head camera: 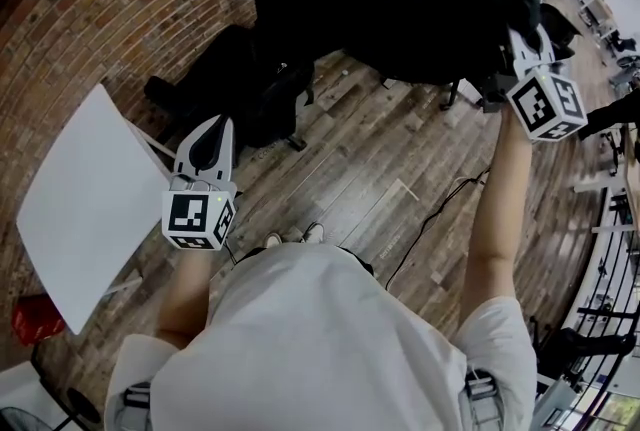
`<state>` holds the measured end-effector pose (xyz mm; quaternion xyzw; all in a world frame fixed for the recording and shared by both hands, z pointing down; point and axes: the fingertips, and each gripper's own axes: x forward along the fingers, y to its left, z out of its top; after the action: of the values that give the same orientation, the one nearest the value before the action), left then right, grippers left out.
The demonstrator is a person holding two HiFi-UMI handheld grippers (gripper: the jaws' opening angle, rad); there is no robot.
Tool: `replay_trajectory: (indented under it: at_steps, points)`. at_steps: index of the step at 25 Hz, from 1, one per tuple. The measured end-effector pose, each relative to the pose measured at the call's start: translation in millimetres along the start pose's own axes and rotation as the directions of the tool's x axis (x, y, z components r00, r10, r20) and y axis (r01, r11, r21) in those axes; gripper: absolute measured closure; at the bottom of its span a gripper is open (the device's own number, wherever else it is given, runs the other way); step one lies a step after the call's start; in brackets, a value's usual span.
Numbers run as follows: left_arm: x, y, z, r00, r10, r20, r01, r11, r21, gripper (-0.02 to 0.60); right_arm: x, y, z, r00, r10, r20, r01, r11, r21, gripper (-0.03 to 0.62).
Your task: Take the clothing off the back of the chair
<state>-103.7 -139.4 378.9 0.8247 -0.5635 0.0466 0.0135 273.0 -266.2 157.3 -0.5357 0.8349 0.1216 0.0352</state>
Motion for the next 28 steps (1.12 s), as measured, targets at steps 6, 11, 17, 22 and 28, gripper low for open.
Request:
replay_trajectory:
  at_steps: [6,11,17,22,28]
  points:
    - [1.4,-2.0,1.6,1.0,-0.003,-0.001,0.003,1.0,0.006,0.557,-21.2,-16.8,-13.4,0.999,-0.04,-0.028,0.04,0.999,0.0,0.534]
    - [1.4,0.3,1.1,1.0,0.001,-0.004,-0.001,1.0,0.006,0.557,-39.8,-33.6,-23.0,0.995,-0.084,-0.056,0.084,0.996,-0.017,0.534]
    - [3.8,1.5,-1.2,1.0,0.0,-0.009,0.0,1.0,0.004,0.557,-71.7,-60.3,-25.4,0.985,-0.161,-0.059,0.161,0.987,-0.012,0.534]
    - [11.3,-1.3,-3.0,1.0,-0.016,-0.014,0.016,1.0,0.004,0.557,-85.4,-68.7,-27.2,0.975,-0.212,-0.061,0.21,0.977,-0.04,0.534]
    - [17.4,-7.2,-0.3,1.0,-0.026,-0.01,0.026,1.0,0.005,0.557,-117.7,-88.9,-36.8,0.958,-0.276,-0.083,0.274,0.961,-0.034,0.534]
